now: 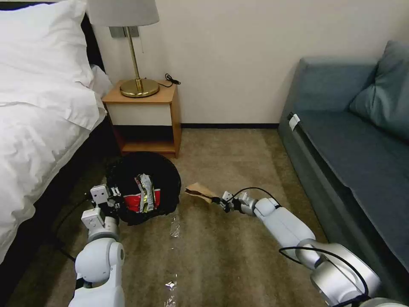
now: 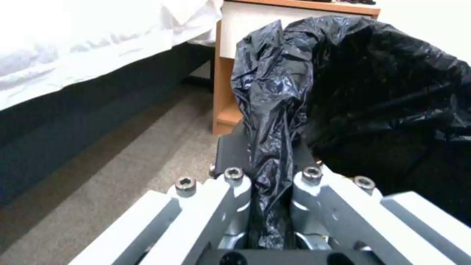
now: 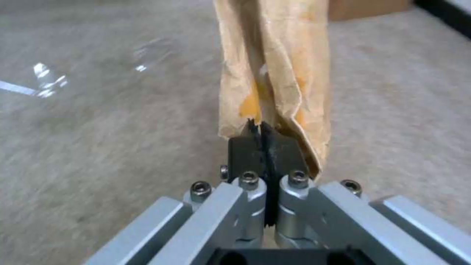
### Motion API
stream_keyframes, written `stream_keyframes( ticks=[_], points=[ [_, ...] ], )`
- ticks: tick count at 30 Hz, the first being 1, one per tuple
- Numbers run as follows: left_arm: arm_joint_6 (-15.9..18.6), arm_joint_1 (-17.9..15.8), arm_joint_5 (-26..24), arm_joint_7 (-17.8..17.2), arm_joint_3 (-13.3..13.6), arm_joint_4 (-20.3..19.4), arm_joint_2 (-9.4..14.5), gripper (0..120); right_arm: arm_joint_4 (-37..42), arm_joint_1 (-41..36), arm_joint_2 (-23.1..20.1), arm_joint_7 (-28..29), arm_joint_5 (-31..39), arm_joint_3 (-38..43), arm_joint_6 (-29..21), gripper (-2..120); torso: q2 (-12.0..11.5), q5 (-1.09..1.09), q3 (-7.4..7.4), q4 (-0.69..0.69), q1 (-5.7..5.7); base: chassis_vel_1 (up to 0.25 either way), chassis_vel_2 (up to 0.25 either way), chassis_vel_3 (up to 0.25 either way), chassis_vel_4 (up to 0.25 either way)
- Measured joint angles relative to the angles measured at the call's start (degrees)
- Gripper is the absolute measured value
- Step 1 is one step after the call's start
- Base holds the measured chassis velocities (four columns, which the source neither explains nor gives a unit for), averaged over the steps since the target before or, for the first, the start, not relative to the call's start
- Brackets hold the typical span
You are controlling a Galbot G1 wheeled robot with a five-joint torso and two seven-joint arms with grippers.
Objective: Pick up the trash bin, then pick up the garbage on the floor and place it into the trash bin.
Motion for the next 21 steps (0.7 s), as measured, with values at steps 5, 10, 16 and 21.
stream_keyframes(
  ticks=[5, 10, 16, 21],
  points=[
    [0.0, -0.1, -0.4, 0.0, -0.2, 0.3, 0.0, 5, 1.9, -1.7, -1.1, 1.8, 1.2, 4.8, 0.3, 0, 0.0, 0.0, 0.0, 0.01, 0.0, 0.0, 0.0, 0.0, 0.0],
    [0.1, 0.0, -0.6, 0.0, -0.1, 0.3, 0.0, 5, 3.9, -3.8, -2.0, 4.1, 2.1, 11.6, 0.6, 0, 0.0, 0.0, 0.0, 0.0, 0.0, 0.0, 0.0, 0.0, 0.0],
    [0.2, 0.4, -0.6, -0.1, 0.2, 0.3, 0.0, 5, 6.8, -5.9, -2.8, 5.9, 4.0, 16.3, 0.8, 0, 0.0, 0.0, 0.0, 0.0, 0.0, 0.0, 0.0, 0.0, 0.0],
    [0.2, 0.6, -0.5, -0.1, 0.4, 0.6, 0.0, 5, 10.3, -7.3, -3.5, 6.6, 6.2, 18.2, 1.4, 0, 0.0, 0.0, 0.0, 0.0, 0.0, 0.0, 0.0, 0.0, 0.0]
  ],
)
